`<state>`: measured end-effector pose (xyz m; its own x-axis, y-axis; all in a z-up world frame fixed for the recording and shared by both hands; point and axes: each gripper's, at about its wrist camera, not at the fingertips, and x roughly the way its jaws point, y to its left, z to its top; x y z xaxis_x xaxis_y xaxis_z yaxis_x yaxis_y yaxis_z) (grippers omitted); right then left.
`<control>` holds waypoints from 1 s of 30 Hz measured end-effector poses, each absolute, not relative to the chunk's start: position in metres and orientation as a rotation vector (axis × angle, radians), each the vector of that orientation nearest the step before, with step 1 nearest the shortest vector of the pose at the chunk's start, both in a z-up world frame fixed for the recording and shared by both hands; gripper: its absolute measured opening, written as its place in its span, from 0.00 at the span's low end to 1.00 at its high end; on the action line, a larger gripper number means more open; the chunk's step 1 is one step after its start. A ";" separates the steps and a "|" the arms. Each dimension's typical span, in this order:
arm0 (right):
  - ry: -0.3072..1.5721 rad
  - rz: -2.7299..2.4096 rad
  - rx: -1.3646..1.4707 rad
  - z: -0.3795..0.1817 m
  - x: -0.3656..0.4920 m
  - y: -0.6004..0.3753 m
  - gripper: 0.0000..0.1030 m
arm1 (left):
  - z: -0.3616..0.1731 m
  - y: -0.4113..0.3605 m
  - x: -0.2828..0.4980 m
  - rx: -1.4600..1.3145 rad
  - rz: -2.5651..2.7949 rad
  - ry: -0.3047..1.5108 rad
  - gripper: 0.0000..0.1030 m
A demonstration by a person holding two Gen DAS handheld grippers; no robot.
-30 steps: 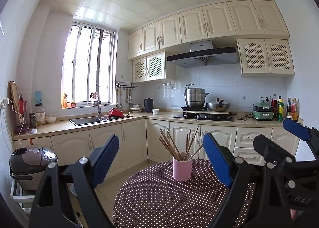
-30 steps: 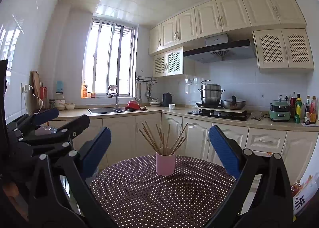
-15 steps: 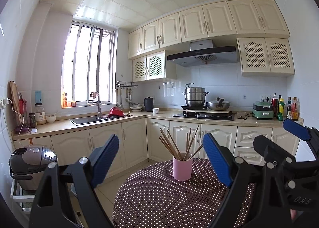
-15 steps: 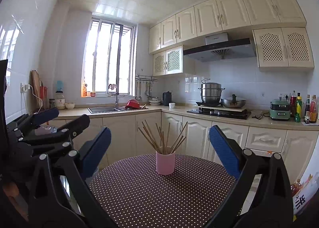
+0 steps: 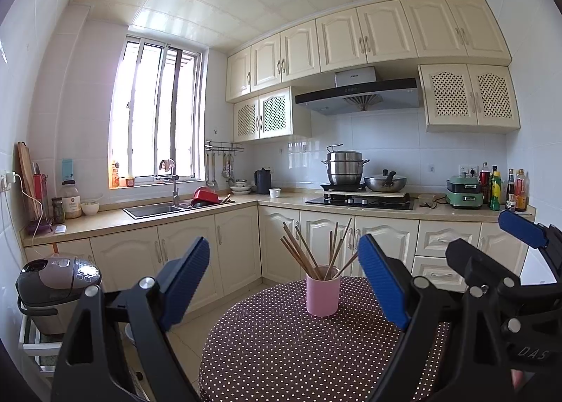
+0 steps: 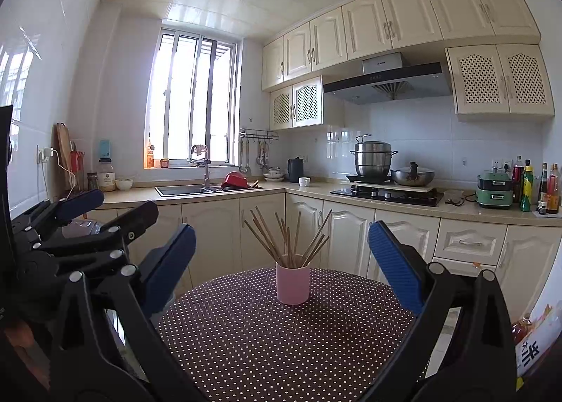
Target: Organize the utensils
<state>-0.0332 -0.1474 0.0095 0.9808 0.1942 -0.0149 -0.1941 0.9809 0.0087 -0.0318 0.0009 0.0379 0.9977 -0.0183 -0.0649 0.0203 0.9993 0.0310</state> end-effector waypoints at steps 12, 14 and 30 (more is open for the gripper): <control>0.023 0.197 0.010 0.007 -0.032 -0.146 0.94 | 0.035 0.004 -0.031 0.031 -0.019 0.069 0.82; 0.026 0.197 0.010 0.007 -0.032 -0.146 0.94 | 0.035 0.004 -0.031 0.031 -0.019 0.069 0.82; 0.029 0.198 0.011 0.006 -0.031 -0.145 0.94 | 0.032 0.005 -0.028 0.033 -0.013 0.073 0.82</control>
